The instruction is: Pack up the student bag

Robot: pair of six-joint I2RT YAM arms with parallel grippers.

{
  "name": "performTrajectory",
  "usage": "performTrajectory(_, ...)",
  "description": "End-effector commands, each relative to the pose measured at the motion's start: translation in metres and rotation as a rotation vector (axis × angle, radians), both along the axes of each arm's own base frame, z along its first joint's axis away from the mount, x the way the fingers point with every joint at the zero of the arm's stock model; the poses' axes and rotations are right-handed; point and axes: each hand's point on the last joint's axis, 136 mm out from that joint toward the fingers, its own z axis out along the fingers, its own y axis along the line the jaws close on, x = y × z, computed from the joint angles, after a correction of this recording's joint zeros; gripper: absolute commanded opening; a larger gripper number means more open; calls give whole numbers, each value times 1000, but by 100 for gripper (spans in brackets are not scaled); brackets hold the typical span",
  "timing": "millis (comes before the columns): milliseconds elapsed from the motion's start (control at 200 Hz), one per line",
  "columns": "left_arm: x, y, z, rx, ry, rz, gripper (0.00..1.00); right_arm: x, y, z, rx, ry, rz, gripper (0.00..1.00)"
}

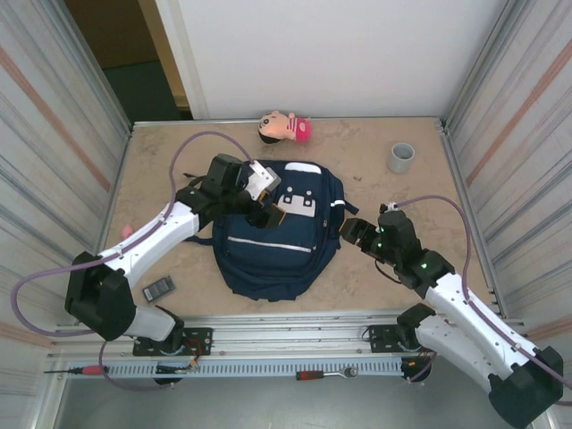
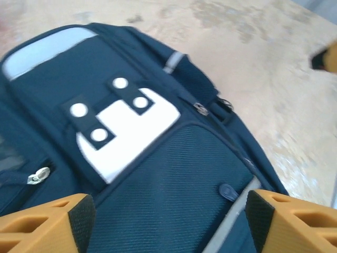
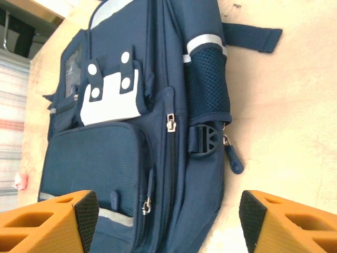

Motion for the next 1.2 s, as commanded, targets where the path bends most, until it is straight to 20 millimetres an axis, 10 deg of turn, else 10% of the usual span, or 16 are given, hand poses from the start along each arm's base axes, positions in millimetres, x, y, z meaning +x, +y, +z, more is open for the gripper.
performTrajectory(0,-58,-17,-19,56,-5,-351,78,-9,4,4,-8,10,89,72)
performTrajectory(215,-104,-4,-78,367,-70,-626,83,-2,22,18,39,-34,182,72)
performTrajectory(862,-57,-17,-98,521,-383,-535,76,5,38,7,82,-44,226,72)
performTrajectory(1193,-61,-18,-78,419,-365,-487,11,14,47,8,-4,-80,272,71)
